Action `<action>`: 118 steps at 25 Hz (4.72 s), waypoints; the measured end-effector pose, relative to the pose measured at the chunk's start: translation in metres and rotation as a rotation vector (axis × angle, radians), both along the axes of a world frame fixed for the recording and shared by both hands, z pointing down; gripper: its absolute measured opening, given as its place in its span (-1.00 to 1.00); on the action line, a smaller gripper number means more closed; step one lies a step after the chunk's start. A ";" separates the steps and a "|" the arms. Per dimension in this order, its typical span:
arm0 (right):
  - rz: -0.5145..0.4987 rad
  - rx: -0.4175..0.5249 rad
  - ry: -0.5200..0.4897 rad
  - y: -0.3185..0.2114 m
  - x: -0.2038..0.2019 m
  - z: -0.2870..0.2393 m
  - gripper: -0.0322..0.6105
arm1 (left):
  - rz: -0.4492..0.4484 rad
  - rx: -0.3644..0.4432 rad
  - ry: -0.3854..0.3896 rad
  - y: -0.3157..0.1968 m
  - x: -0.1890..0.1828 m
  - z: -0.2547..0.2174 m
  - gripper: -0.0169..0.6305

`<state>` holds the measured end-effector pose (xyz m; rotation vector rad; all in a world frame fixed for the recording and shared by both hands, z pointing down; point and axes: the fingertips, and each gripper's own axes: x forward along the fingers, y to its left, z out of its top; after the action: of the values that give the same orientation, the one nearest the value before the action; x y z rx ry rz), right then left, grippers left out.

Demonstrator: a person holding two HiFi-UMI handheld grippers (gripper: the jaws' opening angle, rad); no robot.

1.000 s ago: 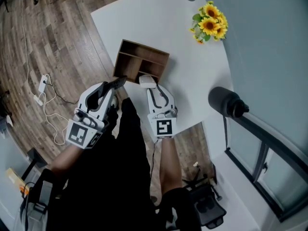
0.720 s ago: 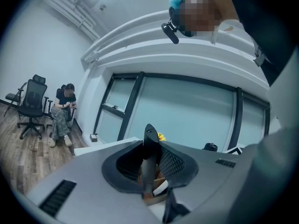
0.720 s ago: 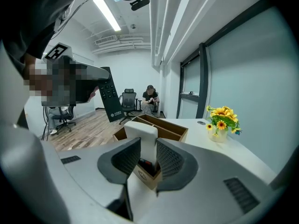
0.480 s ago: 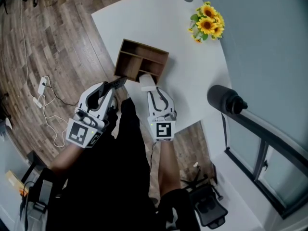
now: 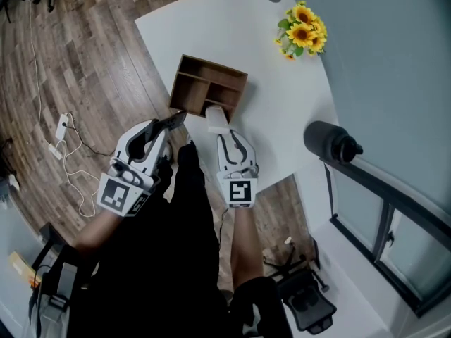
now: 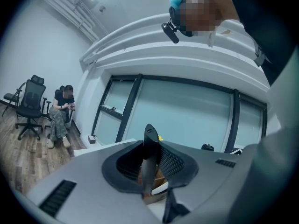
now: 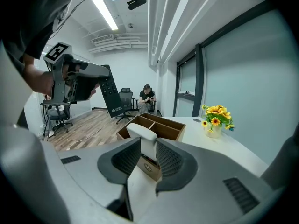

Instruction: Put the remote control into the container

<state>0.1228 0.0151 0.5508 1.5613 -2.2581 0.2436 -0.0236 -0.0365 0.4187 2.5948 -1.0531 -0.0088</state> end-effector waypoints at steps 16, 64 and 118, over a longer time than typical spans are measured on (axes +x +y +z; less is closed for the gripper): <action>0.023 -0.006 0.001 0.016 -0.005 0.002 -0.59 | -0.003 0.028 0.018 0.010 -0.007 -0.007 -0.69; 0.338 0.169 -0.204 0.058 -0.022 -0.123 -0.89 | 0.025 0.186 0.029 0.056 -0.033 -0.074 -0.69; 0.175 0.158 -0.302 -0.003 0.025 -0.131 -0.89 | -0.055 0.082 -0.037 0.000 0.059 -0.036 -0.69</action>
<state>0.1477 0.0124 0.4199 1.9203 -2.4155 0.3804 0.0354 -0.0364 0.3827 2.6474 -1.1607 -0.0179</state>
